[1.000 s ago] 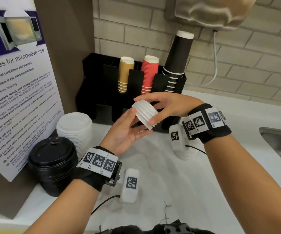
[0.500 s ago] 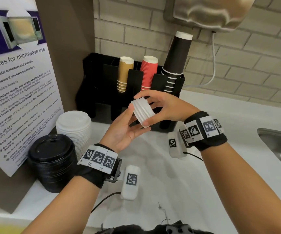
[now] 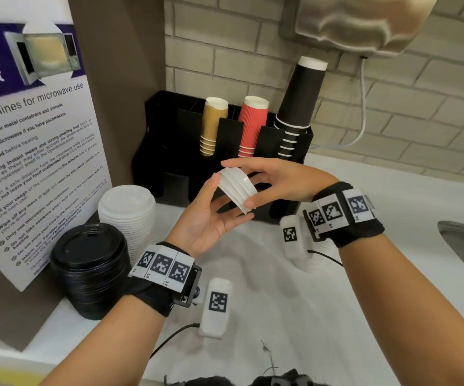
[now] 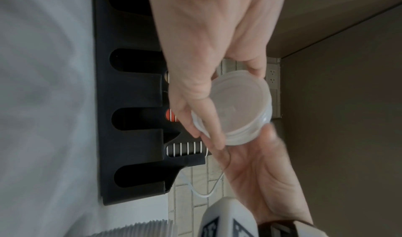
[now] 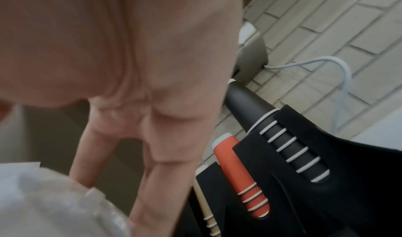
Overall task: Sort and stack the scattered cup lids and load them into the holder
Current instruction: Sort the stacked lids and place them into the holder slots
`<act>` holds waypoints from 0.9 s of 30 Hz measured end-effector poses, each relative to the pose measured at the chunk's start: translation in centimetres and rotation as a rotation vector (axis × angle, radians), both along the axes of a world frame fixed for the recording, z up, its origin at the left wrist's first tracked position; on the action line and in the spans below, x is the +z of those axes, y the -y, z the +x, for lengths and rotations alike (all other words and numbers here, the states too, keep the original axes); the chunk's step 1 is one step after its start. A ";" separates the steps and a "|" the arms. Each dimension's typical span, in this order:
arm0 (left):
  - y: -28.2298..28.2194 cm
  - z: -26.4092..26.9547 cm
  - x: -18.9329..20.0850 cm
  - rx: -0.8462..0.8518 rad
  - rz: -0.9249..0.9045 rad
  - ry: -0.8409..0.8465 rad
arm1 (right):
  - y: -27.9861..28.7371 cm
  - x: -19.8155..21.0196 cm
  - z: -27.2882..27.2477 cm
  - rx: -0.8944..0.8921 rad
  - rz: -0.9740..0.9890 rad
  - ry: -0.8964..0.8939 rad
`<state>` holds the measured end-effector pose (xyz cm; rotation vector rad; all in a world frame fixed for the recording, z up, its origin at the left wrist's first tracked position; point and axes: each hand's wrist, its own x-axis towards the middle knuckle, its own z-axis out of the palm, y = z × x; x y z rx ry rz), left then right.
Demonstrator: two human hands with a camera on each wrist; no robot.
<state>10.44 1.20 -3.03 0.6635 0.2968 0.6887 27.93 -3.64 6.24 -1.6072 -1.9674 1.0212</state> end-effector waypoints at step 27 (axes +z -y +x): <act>-4.1 -3.8 4.0 0.350 -0.017 -0.156 | -9.7 -1.6 -2.2 -0.391 0.399 0.145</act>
